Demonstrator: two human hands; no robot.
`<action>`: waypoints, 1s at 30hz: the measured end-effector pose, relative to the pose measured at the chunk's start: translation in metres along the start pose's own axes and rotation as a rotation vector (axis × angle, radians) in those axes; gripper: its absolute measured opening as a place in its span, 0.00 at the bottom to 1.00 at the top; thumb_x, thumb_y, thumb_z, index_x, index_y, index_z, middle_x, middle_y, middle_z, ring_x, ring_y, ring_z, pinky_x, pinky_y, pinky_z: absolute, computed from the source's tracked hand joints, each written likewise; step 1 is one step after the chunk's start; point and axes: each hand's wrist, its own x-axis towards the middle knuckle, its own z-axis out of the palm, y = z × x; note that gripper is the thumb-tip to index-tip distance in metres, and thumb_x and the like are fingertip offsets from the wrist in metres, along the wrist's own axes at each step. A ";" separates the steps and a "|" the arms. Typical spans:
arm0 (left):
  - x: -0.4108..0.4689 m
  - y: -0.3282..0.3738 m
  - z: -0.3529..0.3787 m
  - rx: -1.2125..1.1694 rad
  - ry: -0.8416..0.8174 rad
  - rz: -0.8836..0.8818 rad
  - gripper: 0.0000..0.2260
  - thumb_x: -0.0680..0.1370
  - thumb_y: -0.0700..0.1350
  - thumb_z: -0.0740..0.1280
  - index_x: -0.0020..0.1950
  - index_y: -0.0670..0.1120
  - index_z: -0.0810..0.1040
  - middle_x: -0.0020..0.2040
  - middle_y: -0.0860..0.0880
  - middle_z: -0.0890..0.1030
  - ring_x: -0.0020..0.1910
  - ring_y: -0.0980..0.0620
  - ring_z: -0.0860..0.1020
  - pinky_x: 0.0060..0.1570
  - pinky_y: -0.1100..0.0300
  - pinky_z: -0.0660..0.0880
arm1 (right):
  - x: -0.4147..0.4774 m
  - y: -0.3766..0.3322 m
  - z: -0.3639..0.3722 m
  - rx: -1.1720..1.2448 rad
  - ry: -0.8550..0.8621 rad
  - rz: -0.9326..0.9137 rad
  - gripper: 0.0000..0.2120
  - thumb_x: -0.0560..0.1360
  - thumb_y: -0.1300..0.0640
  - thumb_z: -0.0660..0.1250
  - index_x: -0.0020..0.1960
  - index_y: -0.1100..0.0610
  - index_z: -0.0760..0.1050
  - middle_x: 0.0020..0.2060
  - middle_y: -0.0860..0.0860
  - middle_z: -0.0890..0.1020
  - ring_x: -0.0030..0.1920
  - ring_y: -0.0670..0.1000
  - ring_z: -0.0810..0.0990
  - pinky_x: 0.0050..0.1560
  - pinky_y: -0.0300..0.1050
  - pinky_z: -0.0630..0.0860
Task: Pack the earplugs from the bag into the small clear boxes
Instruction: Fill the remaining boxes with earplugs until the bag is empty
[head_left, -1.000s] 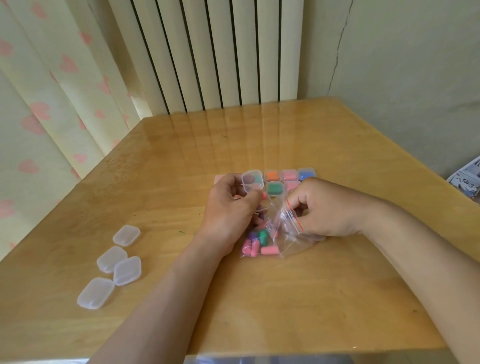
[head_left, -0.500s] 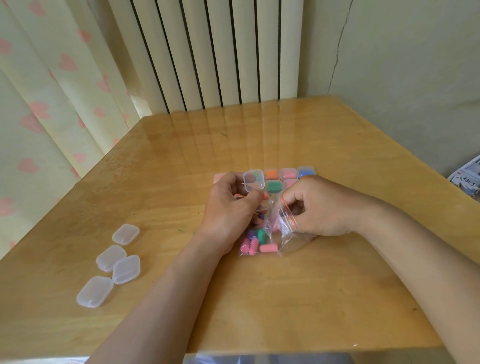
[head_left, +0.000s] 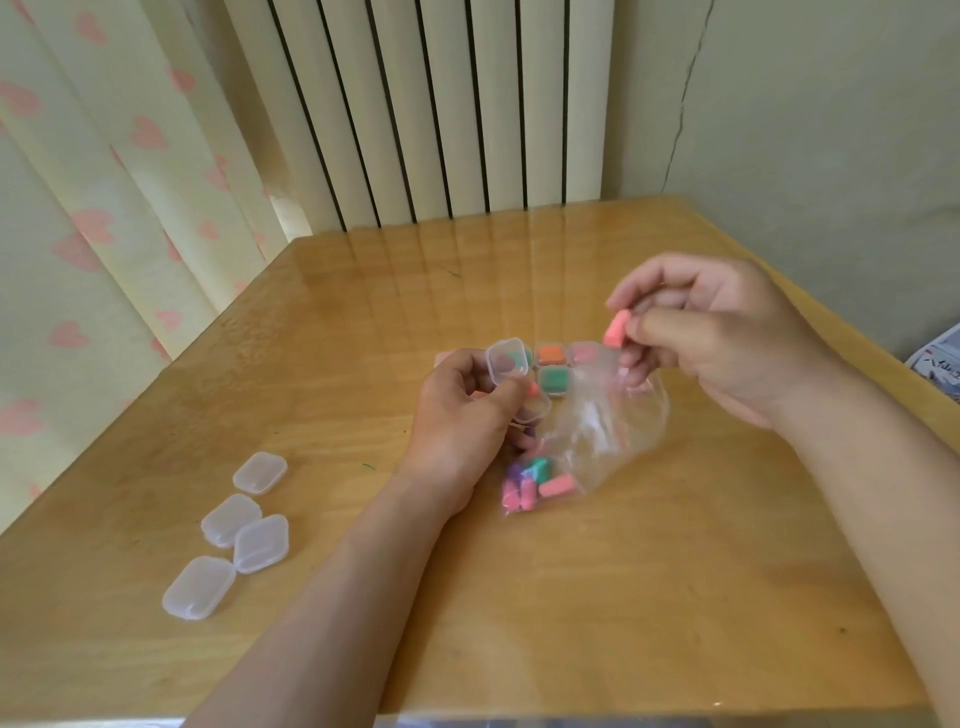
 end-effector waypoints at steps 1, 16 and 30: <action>0.000 0.000 0.000 -0.022 0.000 -0.007 0.09 0.77 0.38 0.71 0.55 0.36 0.76 0.42 0.38 0.83 0.30 0.46 0.81 0.30 0.56 0.79 | 0.000 0.000 0.001 0.059 0.053 -0.036 0.10 0.75 0.76 0.64 0.44 0.64 0.78 0.35 0.58 0.84 0.33 0.56 0.81 0.32 0.48 0.79; 0.001 0.001 -0.004 -0.333 -0.144 0.002 0.05 0.77 0.33 0.70 0.50 0.39 0.77 0.41 0.41 0.82 0.35 0.49 0.80 0.38 0.57 0.80 | -0.004 0.031 0.031 -0.340 -0.057 -0.117 0.05 0.73 0.57 0.77 0.44 0.47 0.87 0.42 0.46 0.87 0.50 0.53 0.86 0.52 0.57 0.81; -0.002 -0.003 0.001 -0.265 -0.133 0.010 0.06 0.75 0.33 0.72 0.49 0.41 0.80 0.46 0.39 0.79 0.34 0.44 0.79 0.39 0.52 0.77 | -0.002 0.031 0.031 -0.295 -0.081 0.107 0.13 0.70 0.61 0.79 0.51 0.52 0.81 0.39 0.51 0.86 0.39 0.49 0.84 0.45 0.46 0.82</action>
